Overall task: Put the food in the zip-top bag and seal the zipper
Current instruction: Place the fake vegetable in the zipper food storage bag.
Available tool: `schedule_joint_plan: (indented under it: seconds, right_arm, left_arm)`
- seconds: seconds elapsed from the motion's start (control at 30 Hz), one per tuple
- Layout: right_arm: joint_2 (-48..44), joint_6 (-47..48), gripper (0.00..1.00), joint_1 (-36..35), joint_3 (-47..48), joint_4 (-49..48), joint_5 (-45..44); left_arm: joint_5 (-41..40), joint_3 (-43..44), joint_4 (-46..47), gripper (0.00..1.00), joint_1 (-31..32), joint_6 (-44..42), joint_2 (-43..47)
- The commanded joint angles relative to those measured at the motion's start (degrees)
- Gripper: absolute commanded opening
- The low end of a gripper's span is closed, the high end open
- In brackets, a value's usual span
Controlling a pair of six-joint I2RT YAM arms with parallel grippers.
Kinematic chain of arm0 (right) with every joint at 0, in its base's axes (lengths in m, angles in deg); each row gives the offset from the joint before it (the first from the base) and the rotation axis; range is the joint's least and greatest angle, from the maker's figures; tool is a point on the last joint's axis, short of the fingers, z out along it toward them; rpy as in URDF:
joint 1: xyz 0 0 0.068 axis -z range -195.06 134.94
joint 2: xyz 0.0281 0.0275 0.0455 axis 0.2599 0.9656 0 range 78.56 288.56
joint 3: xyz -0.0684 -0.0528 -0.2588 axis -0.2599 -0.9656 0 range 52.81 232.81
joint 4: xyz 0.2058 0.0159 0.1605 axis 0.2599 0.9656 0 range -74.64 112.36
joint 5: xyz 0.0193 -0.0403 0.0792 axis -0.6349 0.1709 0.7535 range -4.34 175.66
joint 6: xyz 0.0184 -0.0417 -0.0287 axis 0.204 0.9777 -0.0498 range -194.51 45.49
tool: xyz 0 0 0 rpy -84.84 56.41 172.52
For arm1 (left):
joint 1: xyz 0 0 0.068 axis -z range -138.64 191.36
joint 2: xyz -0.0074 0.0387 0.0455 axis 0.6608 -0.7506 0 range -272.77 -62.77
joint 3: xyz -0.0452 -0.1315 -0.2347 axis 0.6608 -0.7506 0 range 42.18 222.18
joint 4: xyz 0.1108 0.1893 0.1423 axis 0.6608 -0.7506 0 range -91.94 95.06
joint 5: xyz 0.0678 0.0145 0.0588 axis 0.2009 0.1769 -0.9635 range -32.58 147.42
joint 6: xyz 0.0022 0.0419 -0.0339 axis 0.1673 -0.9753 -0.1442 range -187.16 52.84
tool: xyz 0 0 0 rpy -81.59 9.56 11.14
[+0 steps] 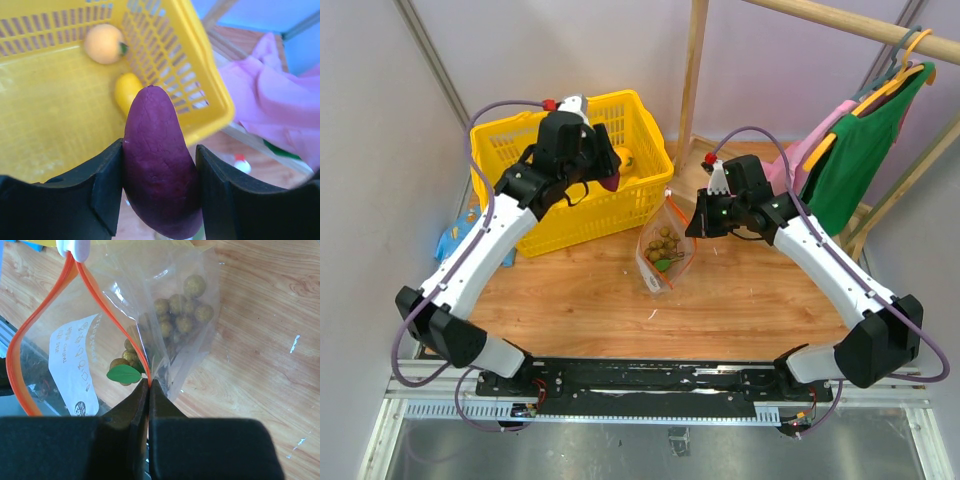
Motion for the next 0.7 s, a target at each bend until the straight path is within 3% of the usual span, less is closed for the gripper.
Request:
schedule_joint_plan:
  seconds: [0.0, 0.33, 0.67]
  right_arm:
    - [0.7, -1.0, 0.01, -0.9, 1.3, -0.5, 1.0]
    - [0.9, -1.9, 0.01, -0.9, 1.5, -1.1, 1.0]
    - [1.1, -2.2, 0.01, -1.0, 1.4, -1.4, 1.2]
  left_arm:
    - [2.2, -2.3, -0.4, 0.29, 5.4, -1.8, 3.4]
    - [1.1, -9.9, 7.0, 0.32, 21.8, -4.7, 9.0]
    - [1.6, -14.4, 12.0, 0.39, 27.2, -6.9, 7.5]
